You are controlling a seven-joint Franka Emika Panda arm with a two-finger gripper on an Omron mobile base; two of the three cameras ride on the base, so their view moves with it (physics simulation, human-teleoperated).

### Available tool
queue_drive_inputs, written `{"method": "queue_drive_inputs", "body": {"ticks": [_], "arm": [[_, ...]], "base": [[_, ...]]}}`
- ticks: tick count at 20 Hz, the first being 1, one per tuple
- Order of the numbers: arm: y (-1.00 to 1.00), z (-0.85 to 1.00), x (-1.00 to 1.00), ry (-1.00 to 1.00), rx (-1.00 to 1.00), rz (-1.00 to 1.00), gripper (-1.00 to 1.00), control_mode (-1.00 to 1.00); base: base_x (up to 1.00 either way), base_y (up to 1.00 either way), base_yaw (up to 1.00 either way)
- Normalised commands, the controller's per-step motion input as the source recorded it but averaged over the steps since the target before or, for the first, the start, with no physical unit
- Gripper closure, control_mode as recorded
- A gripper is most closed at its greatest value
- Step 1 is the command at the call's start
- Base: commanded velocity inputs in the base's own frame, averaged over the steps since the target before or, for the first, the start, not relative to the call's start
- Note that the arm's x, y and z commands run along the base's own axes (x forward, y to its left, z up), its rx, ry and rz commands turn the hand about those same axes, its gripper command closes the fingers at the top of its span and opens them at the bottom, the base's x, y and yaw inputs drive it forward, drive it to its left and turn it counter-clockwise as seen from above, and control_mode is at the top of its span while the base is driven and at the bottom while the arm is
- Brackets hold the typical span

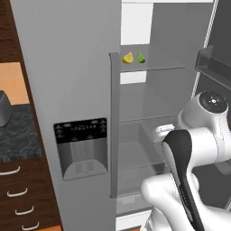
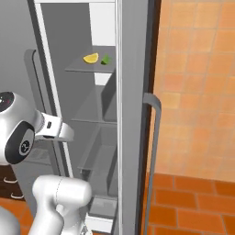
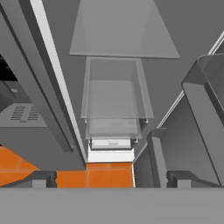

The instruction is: Place one lemon wedge and one chicken drumstick in each tupperware on the nearby counter, to pack two identical lunches.

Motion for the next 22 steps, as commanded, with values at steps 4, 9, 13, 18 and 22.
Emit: {"method": "queue_drive_inputs", "body": {"ticks": [4,9,13,18,22], "arm": [[0.00,0.00,0.00,0.00,0.00,0.00,-1.00,1.00],[0.00,0.03,0.04,-0.12,0.01,-0.03,-1.00,-1.00],[-0.02,0.42,0.09,-0.17,0.05,0.00,-1.00,-1.00],[-0.12,0.94,0.00,-0.16,0.16,0.00,-1.00,-1.00],[0.00,0.91,0.13,-0.15,0.06,0.00,-1.00,-1.00]], "base": [[0.00,0.00,-0.13],[0.00,0.00,-0.02],[0.00,0.00,0.00],[0.00,0.00,0.00],[0.00,0.00,0.00]]}}
